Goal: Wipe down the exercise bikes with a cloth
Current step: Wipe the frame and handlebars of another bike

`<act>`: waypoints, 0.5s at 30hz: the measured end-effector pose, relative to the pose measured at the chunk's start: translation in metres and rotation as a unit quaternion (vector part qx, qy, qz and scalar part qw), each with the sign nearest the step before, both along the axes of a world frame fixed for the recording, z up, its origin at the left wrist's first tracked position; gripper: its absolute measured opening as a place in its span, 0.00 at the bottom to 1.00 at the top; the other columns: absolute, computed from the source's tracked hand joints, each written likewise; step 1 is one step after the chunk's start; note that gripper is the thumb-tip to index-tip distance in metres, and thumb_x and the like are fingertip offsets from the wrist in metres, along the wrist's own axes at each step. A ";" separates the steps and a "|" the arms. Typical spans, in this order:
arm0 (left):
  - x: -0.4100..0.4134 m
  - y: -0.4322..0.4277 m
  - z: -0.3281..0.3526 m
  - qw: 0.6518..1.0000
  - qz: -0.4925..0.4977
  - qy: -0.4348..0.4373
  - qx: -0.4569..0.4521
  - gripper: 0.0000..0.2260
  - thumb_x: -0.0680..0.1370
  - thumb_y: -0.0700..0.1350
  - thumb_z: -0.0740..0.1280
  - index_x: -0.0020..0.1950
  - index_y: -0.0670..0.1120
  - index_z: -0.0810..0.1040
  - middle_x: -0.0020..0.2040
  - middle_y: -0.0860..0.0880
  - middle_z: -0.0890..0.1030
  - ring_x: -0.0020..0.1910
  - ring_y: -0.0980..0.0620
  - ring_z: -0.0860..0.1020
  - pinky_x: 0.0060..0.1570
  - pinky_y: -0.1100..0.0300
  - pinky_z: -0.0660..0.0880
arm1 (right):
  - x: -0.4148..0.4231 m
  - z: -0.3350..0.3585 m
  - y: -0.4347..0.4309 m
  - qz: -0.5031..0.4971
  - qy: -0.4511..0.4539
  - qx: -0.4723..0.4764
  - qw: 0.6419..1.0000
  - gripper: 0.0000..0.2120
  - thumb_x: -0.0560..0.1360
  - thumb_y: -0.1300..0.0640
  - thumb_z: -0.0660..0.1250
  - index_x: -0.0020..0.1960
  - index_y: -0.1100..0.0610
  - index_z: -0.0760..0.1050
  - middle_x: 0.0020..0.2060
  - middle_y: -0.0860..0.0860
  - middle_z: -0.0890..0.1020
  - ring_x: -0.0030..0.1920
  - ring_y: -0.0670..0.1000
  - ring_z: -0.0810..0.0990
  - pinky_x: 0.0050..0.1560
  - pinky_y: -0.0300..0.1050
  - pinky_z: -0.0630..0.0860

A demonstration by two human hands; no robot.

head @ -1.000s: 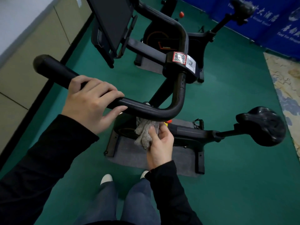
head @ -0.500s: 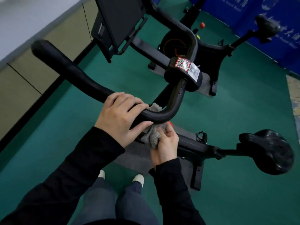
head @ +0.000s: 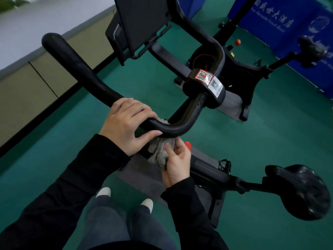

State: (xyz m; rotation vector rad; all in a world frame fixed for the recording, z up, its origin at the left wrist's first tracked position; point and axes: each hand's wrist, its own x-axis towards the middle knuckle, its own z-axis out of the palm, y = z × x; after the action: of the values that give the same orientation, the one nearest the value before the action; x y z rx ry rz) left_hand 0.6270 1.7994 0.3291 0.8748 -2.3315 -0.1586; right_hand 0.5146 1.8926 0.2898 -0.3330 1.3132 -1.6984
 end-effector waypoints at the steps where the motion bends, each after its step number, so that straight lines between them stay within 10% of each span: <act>1: 0.000 0.000 0.000 1.000 0.001 0.000 0.001 0.17 0.75 0.59 0.65 0.49 0.46 0.80 0.47 0.51 0.80 0.51 0.48 0.76 0.62 0.54 0.62 | 0.000 0.000 0.001 0.009 0.006 0.000 1.000 0.16 0.77 0.74 0.57 0.59 0.61 0.75 0.57 0.57 0.81 0.61 0.53 0.78 0.62 0.43 0.73; 9: -0.001 0.001 0.007 1.000 0.008 -0.010 0.026 0.16 0.73 0.59 0.66 0.48 0.47 0.80 0.47 0.51 0.79 0.50 0.48 0.76 0.61 0.53 0.62 | -0.026 0.002 0.008 -0.141 -0.011 0.071 0.987 0.13 0.78 0.71 0.59 0.62 0.68 0.72 0.56 0.64 0.79 0.59 0.62 0.77 0.65 0.59 0.71; 15: -0.011 0.005 0.011 1.000 0.006 -0.023 -0.007 0.18 0.73 0.61 0.65 0.48 0.47 0.81 0.46 0.51 0.79 0.50 0.48 0.77 0.61 0.53 0.62 | -0.002 0.009 0.015 -0.182 0.147 0.076 0.969 0.11 0.76 0.68 0.64 0.49 0.53 0.76 0.45 0.50 0.83 0.49 0.47 0.81 0.52 0.42 0.76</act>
State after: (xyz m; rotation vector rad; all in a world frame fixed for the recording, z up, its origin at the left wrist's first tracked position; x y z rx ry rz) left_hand 0.6160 1.8043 0.3396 0.8947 -2.3661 -0.1169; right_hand 0.5128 1.9077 0.2990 -0.2724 1.8022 -1.8838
